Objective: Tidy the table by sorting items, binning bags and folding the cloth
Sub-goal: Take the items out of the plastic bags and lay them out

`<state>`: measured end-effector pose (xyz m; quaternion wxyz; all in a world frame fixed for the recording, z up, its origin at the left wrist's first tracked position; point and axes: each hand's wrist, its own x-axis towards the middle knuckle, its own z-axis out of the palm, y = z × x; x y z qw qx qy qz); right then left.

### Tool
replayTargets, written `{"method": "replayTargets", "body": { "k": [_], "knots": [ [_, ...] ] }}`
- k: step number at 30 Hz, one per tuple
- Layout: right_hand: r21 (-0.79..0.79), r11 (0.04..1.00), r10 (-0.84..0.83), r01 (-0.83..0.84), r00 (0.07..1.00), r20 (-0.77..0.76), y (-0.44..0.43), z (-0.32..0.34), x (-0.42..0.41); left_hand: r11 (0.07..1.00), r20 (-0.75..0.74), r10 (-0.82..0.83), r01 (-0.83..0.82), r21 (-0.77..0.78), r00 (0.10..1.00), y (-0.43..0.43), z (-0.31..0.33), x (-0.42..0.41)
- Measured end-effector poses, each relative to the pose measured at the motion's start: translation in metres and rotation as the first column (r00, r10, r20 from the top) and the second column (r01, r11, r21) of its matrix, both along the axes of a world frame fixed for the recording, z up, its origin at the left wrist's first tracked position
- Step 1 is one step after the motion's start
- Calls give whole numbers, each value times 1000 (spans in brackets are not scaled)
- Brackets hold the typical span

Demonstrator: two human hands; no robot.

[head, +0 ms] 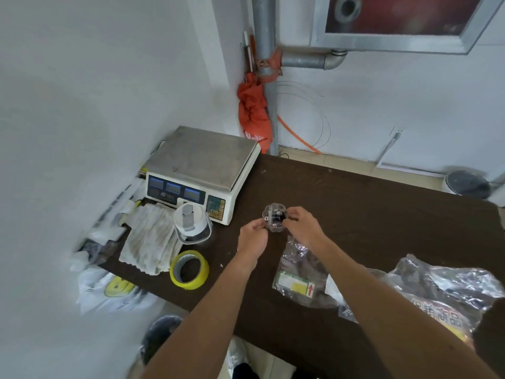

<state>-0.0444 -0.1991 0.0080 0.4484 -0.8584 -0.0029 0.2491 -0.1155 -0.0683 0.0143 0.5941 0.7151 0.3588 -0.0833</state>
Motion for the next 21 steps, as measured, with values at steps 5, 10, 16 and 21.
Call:
{"method": "replayTargets", "body": {
  "k": [5,10,16,21],
  "knots": [
    [-6,998,64,-64,998,-18,36,-4,-9,996,5,82,-82,28,997,31,-12,-16],
    [-26,988,148,-149,989,-25,67,-10,-22,992,17,124,-125,29,992,62,-28,-31],
    [-41,975,215,-216,976,-35,91,-12,-33,990,24,129,-130,50,991,80,-25,-44],
    [-45,975,216,-219,974,-65,100,-15,-36,995,22,93,-93,34,995,87,-26,-51]
  ]
}}
